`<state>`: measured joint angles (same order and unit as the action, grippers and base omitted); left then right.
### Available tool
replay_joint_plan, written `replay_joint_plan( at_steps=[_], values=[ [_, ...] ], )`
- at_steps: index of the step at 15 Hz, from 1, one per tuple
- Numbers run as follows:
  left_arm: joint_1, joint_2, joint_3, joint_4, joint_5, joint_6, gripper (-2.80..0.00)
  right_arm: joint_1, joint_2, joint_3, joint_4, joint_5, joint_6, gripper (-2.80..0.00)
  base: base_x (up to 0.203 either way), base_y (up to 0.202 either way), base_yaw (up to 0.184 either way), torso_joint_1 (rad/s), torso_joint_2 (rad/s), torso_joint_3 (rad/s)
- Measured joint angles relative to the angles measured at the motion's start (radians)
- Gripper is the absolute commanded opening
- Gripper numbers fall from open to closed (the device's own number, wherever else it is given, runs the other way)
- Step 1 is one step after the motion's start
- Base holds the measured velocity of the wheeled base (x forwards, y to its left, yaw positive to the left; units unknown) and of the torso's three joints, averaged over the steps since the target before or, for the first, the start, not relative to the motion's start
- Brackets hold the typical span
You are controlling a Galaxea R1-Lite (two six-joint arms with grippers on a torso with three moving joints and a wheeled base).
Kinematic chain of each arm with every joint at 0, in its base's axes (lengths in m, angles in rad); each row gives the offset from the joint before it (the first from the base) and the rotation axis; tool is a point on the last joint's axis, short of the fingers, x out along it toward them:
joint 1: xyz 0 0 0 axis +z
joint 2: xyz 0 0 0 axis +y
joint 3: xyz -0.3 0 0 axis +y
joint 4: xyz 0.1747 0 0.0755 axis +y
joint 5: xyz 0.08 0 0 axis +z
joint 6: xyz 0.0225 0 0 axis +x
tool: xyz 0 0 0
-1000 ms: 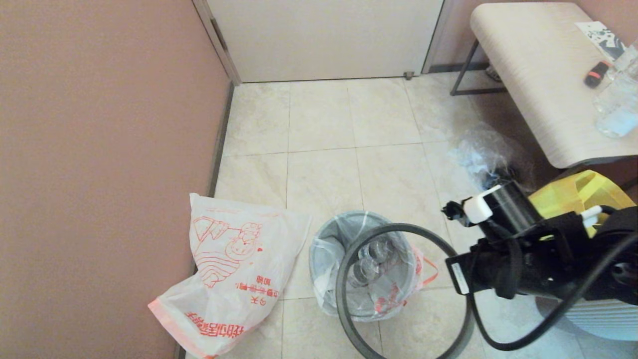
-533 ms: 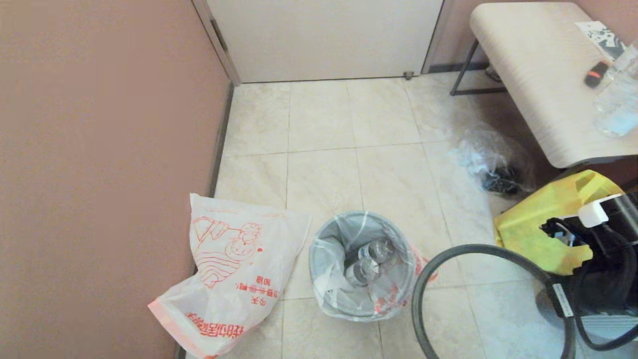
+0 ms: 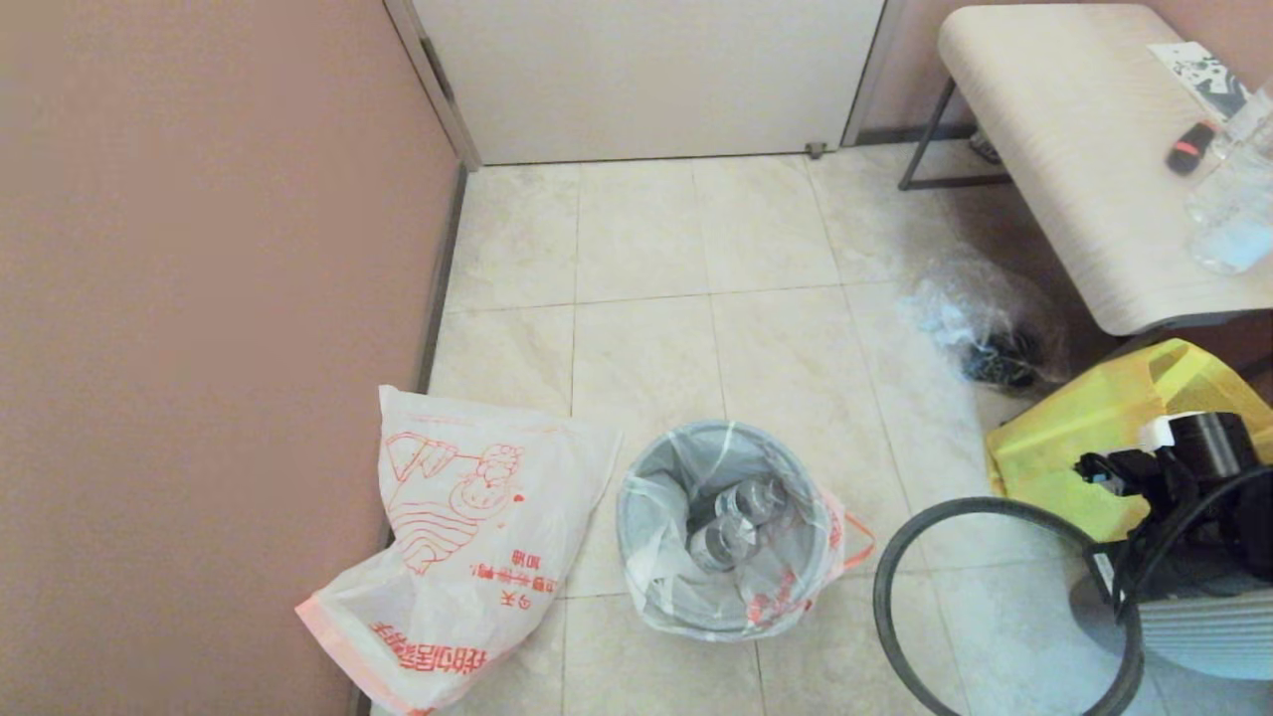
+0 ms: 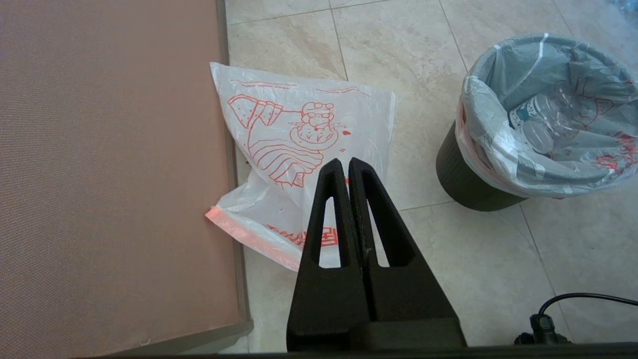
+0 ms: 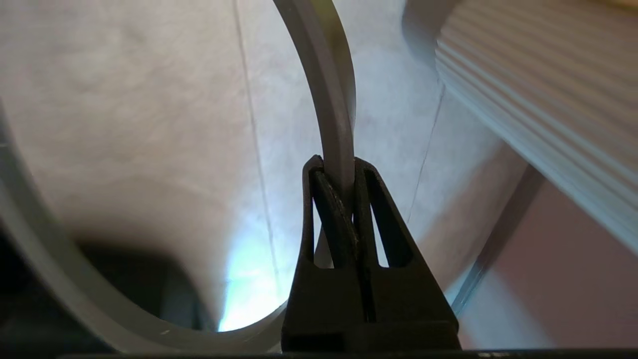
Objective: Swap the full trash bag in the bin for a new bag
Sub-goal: Place the trash can ring on the floor, then place the trash bag on the floor
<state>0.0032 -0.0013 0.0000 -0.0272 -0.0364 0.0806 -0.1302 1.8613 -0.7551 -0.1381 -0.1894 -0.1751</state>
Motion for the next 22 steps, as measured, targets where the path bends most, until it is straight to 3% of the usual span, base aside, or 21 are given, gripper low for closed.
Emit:
replay_joint_plan(
  at_steps=[5, 10, 11, 15, 19, 20, 22],
  values=[
    [0.000, 0.000, 0.000, 0.000, 0.000, 0.000, -2.80, -0.002, 0.334, -0.089, -0.254, 0.005, -0.080, -2.80, 0.000, 0.000, 0.000, 0.000, 0.00, 0.000],
    [0.000, 0.000, 0.000, 0.000, 0.000, 0.000, -2.80, 0.073, 0.597, -0.256, -0.314, 0.022, -0.070, -2.80, 0.000, 0.000, 0.000, 0.000, 0.00, 0.000],
    [0.000, 0.000, 0.000, 0.000, 0.000, 0.000, -2.80, 0.092, 0.633, -0.283, -0.322, 0.026, -0.047, 0.00, 0.000, 0.000, 0.000, 0.000, 0.00, 0.000],
    [0.000, 0.000, 0.000, 0.000, -0.001, 0.000, -2.80, 0.132, 0.682, -0.317, -0.318, 0.011, 0.017, 0.00, 0.000, 0.000, 0.000, 0.000, 0.00, 0.000],
    [0.000, 0.000, 0.000, 0.000, 0.000, 0.001, -2.80, 0.172, 0.572, -0.185, -0.308, 0.008, 0.060, 0.00, 0.000, 0.000, 0.000, 0.000, 0.00, 0.000],
    [0.000, 0.000, 0.000, 0.000, 0.000, 0.000, -2.80, 0.189, 0.535, -0.146, -0.308, 0.007, 0.085, -2.80, 0.000, 0.000, 0.000, 0.000, 0.00, 0.000],
    [0.000, 0.000, 0.000, 0.000, 0.000, 0.000, -2.80, 0.218, 0.471, -0.090, -0.313, 0.018, 0.136, -2.80, 0.000, 0.000, 0.000, 0.000, 0.00, 0.000]
  ],
)
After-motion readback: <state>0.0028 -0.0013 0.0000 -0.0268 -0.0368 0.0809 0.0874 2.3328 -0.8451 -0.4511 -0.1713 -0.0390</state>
